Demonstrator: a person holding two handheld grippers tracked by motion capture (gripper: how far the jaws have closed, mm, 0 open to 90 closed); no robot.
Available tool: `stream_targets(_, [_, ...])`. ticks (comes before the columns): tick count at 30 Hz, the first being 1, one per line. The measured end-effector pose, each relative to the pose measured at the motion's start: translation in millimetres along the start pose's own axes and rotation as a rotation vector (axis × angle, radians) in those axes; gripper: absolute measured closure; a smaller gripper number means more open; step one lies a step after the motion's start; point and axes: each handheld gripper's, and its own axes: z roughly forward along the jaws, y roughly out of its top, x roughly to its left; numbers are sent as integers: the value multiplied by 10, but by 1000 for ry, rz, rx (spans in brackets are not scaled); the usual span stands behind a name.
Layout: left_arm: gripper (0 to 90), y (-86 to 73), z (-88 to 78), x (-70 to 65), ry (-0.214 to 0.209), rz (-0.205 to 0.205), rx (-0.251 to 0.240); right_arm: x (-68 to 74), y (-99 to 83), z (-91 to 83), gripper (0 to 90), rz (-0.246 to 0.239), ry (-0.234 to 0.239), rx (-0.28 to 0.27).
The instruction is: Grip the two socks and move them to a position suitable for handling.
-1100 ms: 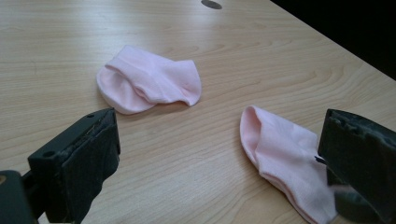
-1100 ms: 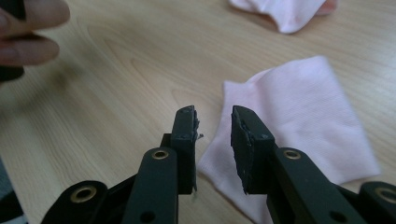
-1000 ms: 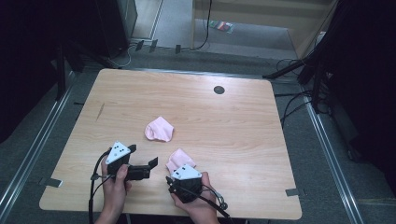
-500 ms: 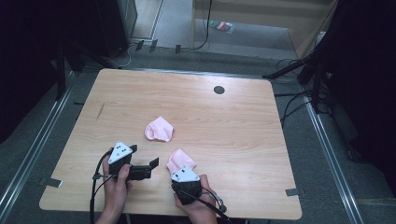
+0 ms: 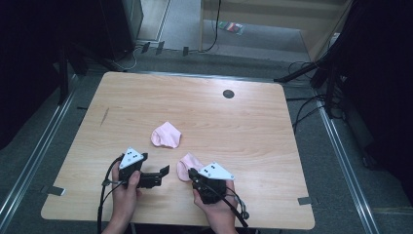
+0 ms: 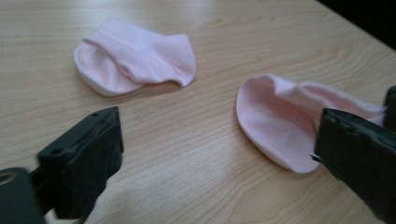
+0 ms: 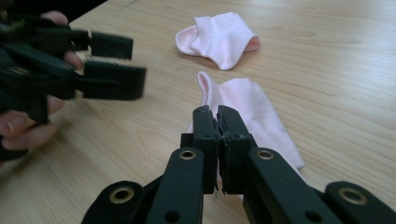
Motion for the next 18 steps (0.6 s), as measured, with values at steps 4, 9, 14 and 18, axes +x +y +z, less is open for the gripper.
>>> stream_targets(4, [142, -13, 108, -127, -10, 21, 44, -82, 52, -42, 878, 28, 5, -17])
stream_targets(9, [153, -28, 208, -249, -64, 46, 88, -217, 95, -90, 877, 82, 8, -32])
stream_targets(14, [376, -35, 354, -385, -46, 73, 150, -325, 112, -136, 877, 116, 5, -45])
stream_targets(18, [523, -36, 407, -401, -29, 70, 174, -394, 126, -170, 877, 136, 5, -56])
